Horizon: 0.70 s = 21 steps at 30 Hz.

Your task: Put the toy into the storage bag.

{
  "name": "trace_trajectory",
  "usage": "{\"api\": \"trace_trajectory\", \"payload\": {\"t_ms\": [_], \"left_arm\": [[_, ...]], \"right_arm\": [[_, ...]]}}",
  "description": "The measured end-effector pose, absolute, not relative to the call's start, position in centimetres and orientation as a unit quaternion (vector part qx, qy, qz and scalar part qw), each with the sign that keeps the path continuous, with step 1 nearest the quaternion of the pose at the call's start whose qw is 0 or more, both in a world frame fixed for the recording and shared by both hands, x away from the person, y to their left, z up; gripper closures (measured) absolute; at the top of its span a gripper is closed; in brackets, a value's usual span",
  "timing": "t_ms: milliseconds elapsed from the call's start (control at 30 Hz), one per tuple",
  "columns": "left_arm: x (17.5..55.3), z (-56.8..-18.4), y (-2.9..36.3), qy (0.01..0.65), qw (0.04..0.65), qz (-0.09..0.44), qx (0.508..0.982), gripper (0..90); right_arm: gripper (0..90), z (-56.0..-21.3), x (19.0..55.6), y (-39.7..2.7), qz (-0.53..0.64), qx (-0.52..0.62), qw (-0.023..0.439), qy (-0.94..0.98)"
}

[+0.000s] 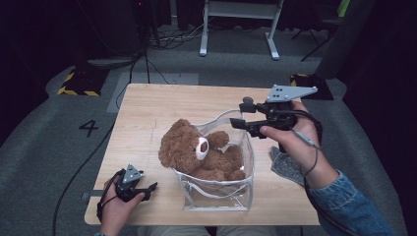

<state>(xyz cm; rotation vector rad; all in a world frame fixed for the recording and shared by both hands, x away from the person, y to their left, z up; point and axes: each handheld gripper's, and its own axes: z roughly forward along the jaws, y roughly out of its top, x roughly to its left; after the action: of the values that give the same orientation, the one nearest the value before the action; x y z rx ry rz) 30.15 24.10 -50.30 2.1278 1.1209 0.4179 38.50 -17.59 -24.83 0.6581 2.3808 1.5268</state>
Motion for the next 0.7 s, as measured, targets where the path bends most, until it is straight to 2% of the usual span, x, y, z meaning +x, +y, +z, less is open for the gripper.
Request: {"api": "trace_trajectory", "payload": {"t_ms": [400, 700], "left_arm": [[30.2, -50.3, 24.3, 0.432, 0.342, 0.161, 0.819, 29.0], [30.7, -50.3, 24.4, 0.432, 0.342, 0.163, 0.819, 28.8]], "right_arm": [[37.2, -25.3, 37.8, -25.5, 0.514, 0.293, 0.154, 0.791], [35.1, -27.4, 37.4, -31.3, 0.464, 0.358, 0.194, 0.787]]}}
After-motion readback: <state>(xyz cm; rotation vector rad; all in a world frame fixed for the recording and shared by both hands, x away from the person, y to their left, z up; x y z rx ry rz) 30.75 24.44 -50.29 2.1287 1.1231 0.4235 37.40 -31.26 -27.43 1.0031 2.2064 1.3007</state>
